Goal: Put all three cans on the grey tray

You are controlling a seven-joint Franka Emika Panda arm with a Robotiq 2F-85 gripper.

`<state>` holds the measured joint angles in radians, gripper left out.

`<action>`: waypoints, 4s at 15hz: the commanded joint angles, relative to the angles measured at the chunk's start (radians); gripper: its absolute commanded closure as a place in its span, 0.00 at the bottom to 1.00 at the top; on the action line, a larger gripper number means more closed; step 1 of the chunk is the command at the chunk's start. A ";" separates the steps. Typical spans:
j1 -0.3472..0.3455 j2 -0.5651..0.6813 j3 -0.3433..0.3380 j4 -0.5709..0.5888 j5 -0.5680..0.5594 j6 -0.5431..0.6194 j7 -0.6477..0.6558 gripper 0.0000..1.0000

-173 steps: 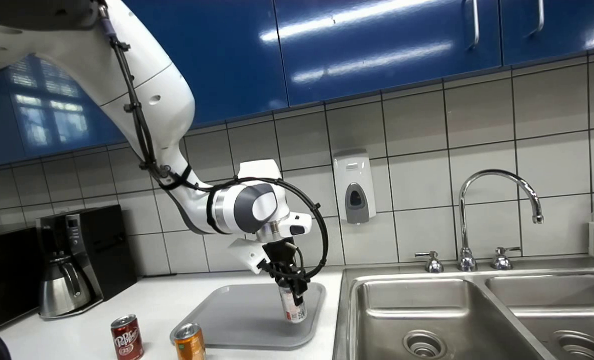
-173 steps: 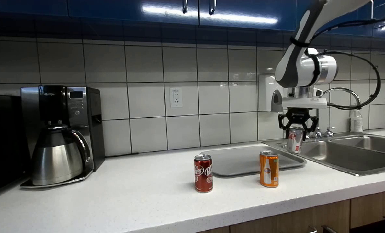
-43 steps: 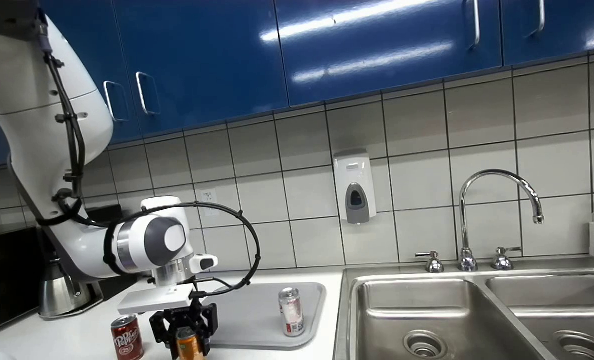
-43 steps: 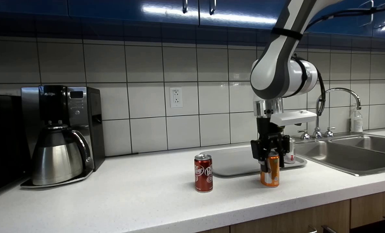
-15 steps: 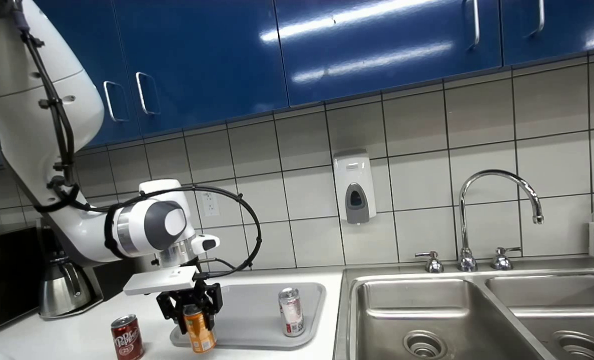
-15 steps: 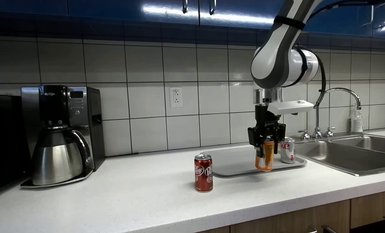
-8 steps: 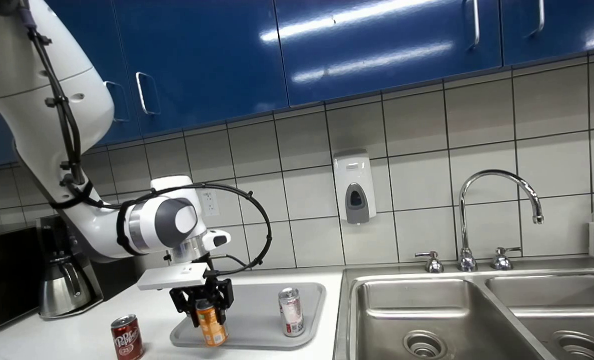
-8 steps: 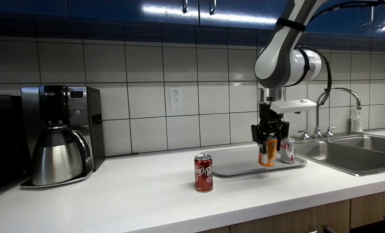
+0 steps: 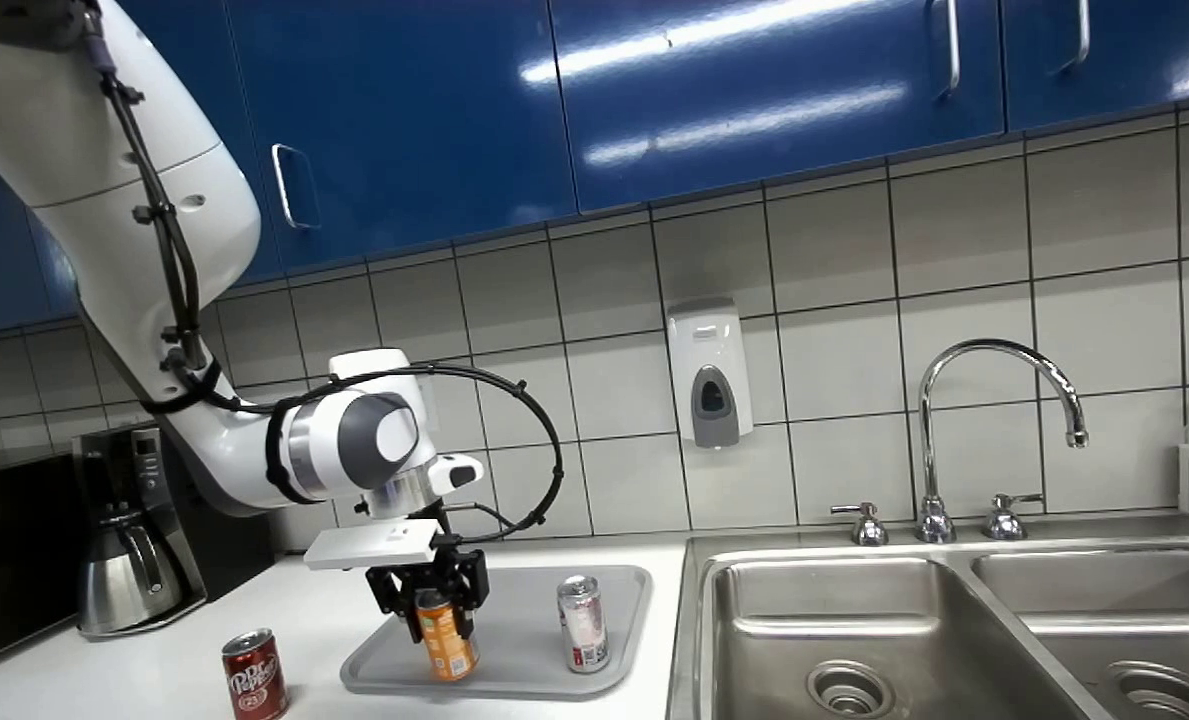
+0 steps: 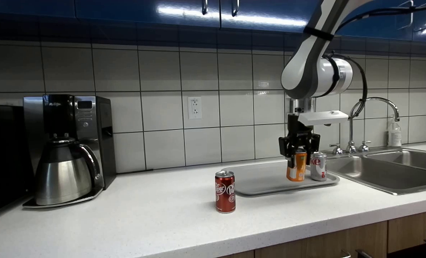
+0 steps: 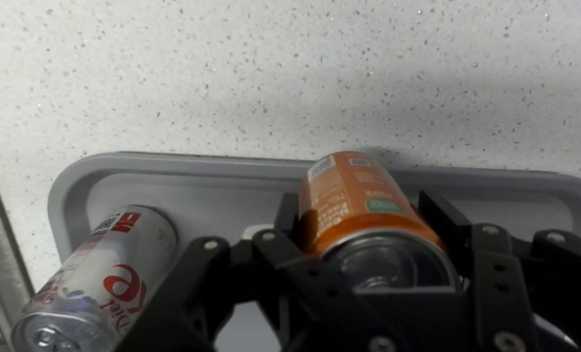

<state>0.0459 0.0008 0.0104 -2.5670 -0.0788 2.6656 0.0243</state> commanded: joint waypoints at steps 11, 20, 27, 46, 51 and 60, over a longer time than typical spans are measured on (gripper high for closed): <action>-0.009 0.201 -0.041 0.201 -0.027 -0.009 0.035 0.61; -0.004 0.255 -0.043 0.264 -0.016 -0.022 0.036 0.04; -0.007 0.225 -0.048 0.260 -0.014 -0.008 0.038 0.00; 0.005 -0.041 0.024 0.163 0.161 -0.064 -0.035 0.00; 0.032 -0.079 0.047 0.170 0.212 -0.136 -0.014 0.00; 0.079 -0.136 0.113 0.187 0.127 -0.168 0.095 0.00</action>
<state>0.1152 -0.0904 0.0944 -2.3846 0.0893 2.5420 0.0581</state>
